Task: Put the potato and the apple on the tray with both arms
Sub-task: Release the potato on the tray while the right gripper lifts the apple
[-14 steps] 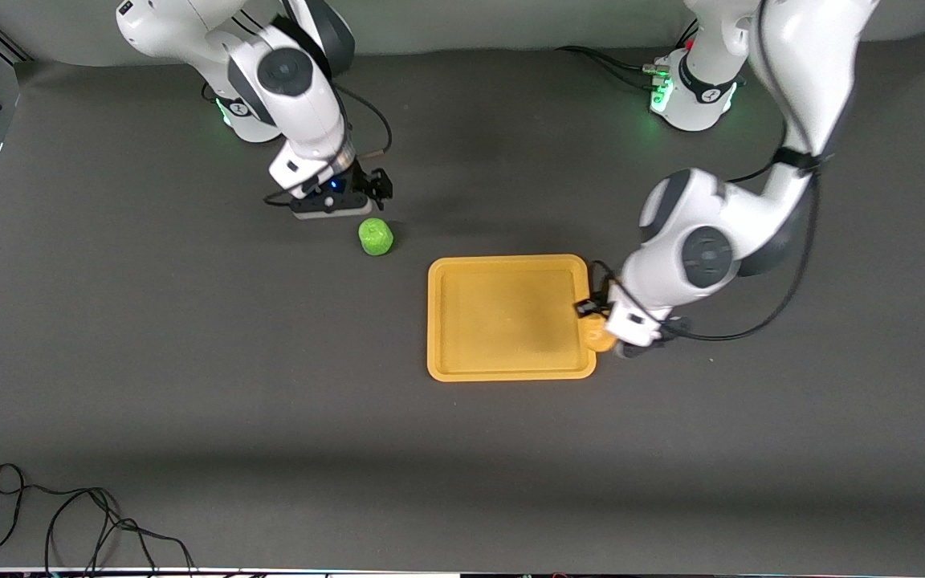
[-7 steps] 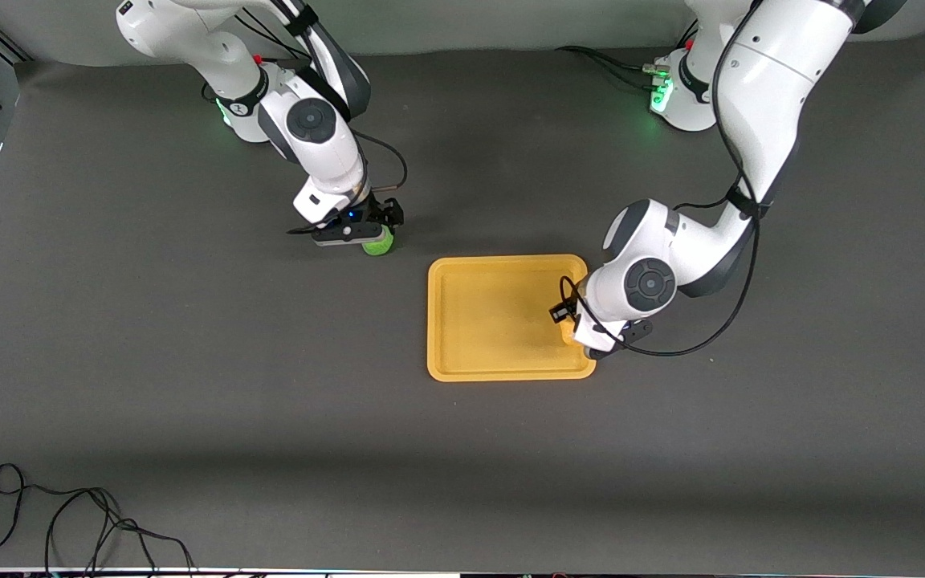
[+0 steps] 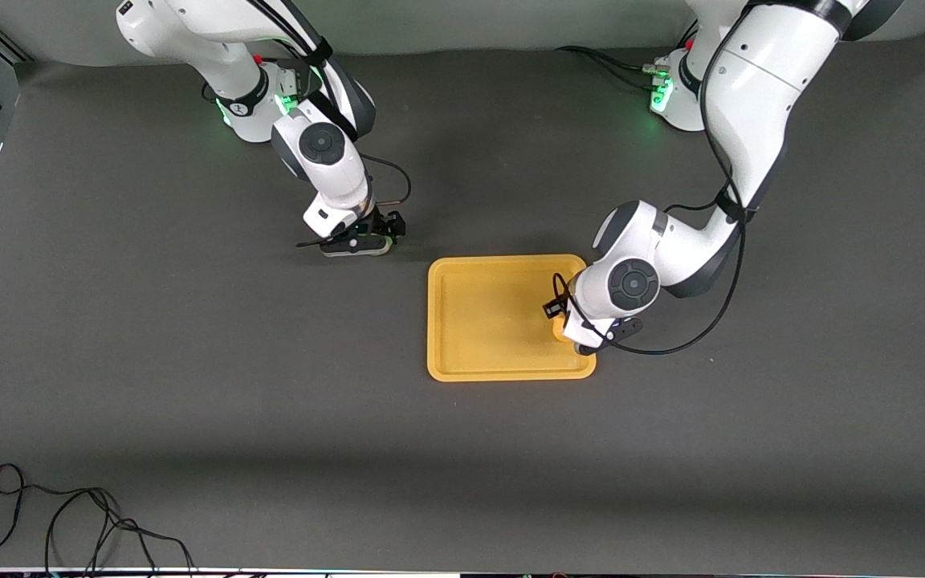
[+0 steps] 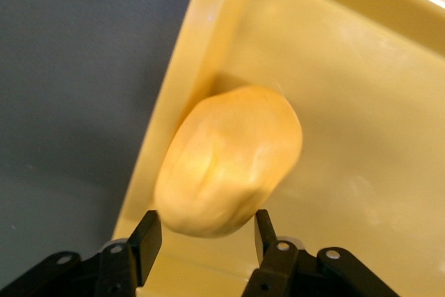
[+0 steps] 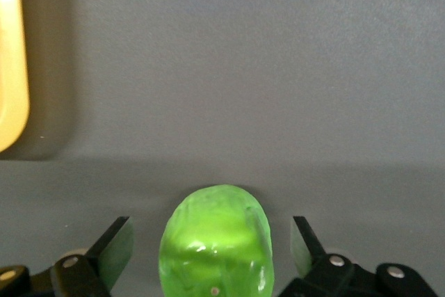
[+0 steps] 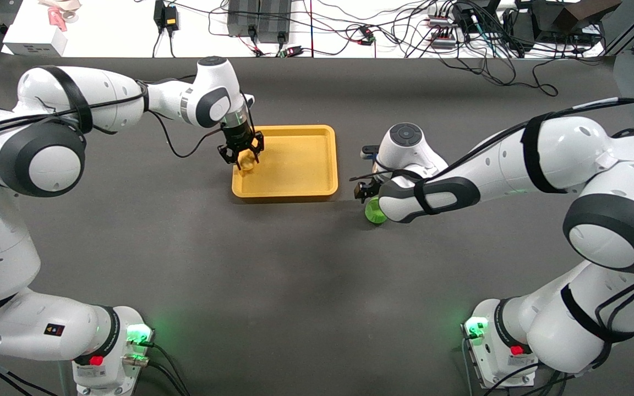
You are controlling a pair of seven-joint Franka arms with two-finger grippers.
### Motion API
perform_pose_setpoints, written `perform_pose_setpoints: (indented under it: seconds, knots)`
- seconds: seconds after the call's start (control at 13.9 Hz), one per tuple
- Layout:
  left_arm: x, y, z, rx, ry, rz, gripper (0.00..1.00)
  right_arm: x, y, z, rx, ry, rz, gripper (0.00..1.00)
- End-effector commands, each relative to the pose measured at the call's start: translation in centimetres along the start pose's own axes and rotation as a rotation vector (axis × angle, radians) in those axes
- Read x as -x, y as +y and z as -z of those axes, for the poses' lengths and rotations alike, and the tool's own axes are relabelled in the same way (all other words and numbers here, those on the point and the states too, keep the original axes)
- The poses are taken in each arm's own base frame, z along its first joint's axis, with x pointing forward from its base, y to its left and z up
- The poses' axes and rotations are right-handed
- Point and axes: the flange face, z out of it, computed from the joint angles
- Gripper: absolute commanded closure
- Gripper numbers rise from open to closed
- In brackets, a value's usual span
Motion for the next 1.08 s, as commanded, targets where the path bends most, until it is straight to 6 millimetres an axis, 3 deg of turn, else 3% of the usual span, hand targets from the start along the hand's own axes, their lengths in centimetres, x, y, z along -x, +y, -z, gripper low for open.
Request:
perform_pose_setpoints:
  seconds: [0.0, 0.14, 0.29, 0.57, 0.72, 0.86, 0.93, 1.01]
  knots:
    - [-0.3, -0.2, 0.4, -0.030, 0.022, 0.006, 0.00, 0.2, -0.2, -1.0, 0.003, 0.000, -0.024, 0.00]
    - [-0.1, 0.1, 3.5, -0.023, 0.044, 0.009, 0.00, 0.2, -0.1, -1.4, 0.004, 0.000, -0.025, 0.00]
    - [0.2, -0.2, 8.0, -0.024, 0.066, -0.002, 0.00, 0.3, 0.0, -1.5, 0.007, -0.005, -0.033, 0.18]
    - [-2.4, -3.8, 19.2, -0.032, 0.061, -0.058, 0.00, 0.2, -0.3, -0.7, -0.001, 0.002, -0.051, 0.48]
    - [-4.0, -8.0, 23.4, -0.044, 0.057, -0.138, 0.00, -0.3, -0.3, 1.3, -0.013, 0.018, -0.047, 0.54]
    - [-4.0, -12.1, 26.3, -0.076, 0.090, -0.288, 0.01, -1.0, -0.2, 4.3, -0.028, 0.035, -0.046, 0.55]
    - [-4.9, -15.9, 28.2, -0.079, 0.117, -0.305, 0.01, -2.2, 0.6, 6.7, -0.032, 0.042, -0.067, 0.55]
    - [-4.1, -19.1, 30.3, -0.091, 0.141, -0.368, 0.01, -3.2, 1.3, 9.4, -0.028, 0.037, -0.072, 0.56]
